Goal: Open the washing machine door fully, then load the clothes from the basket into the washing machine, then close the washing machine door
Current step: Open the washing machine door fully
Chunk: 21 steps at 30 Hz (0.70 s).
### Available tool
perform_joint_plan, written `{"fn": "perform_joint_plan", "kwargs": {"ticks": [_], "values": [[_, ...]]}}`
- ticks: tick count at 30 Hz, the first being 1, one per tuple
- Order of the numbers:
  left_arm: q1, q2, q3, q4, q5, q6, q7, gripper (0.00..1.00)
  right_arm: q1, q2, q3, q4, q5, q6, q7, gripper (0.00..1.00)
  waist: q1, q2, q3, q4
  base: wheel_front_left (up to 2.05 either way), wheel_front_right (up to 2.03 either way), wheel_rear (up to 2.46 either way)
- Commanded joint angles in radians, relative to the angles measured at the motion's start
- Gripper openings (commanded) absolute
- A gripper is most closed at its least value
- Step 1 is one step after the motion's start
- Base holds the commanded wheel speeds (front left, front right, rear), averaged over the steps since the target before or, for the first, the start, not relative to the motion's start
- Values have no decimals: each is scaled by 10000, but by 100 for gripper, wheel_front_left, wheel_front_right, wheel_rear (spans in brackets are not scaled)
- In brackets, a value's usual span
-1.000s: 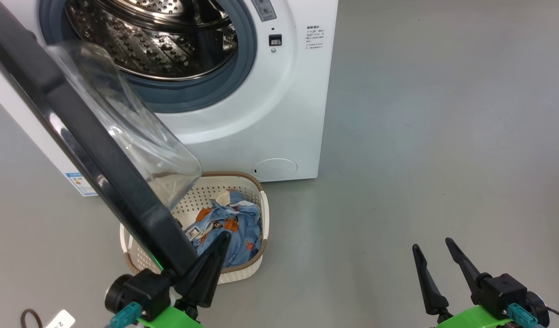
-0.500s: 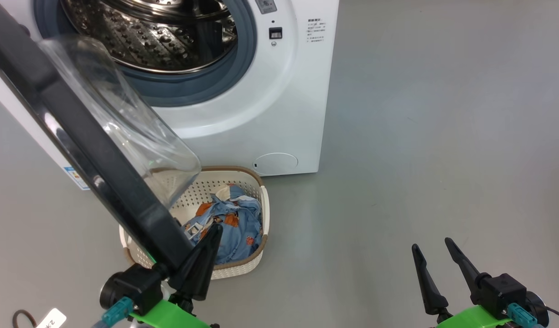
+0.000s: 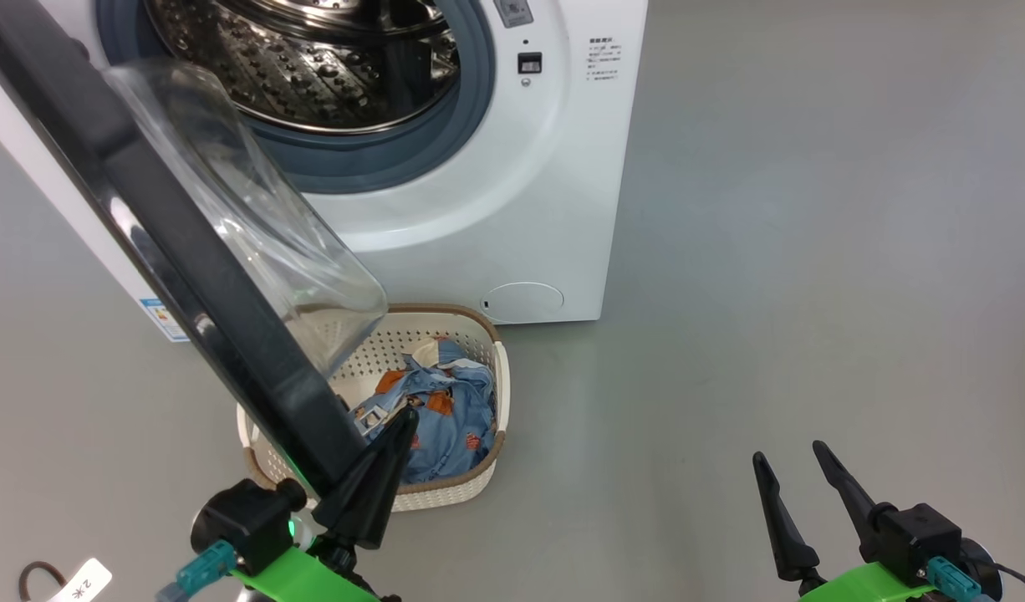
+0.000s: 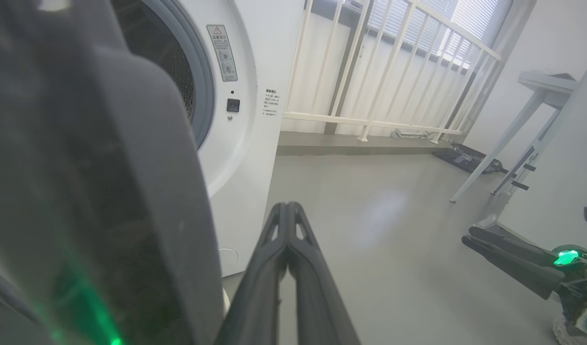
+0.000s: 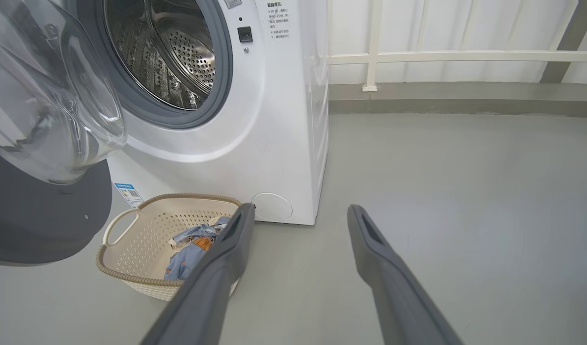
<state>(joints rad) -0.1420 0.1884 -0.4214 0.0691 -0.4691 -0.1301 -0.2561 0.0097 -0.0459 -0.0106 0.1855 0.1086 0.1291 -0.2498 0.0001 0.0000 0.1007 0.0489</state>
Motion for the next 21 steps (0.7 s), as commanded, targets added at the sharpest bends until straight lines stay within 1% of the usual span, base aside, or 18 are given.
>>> {"fn": "perform_joint_plan", "kwargs": {"ticks": [1,7,15,21], "values": [[-185,123,562,-98,83,-6,-57,0,-273,-43,280,-163,111,16,-120,100,-1,0,-42,68,0,0,0],[-112,-18,726,57,253,-6,-57,0,-291,-43,288,-94,173,16,-120,100,-1,0,-104,170,0,0,0],[-81,-130,1082,354,528,-6,-57,0,-316,-43,329,-65,230,16,-120,100,-1,0,-26,107,0,0,0],[-180,-198,876,313,679,-6,-57,0,-286,-43,317,-73,259,16,-120,100,-1,0,8,69,0,0,0]]}}
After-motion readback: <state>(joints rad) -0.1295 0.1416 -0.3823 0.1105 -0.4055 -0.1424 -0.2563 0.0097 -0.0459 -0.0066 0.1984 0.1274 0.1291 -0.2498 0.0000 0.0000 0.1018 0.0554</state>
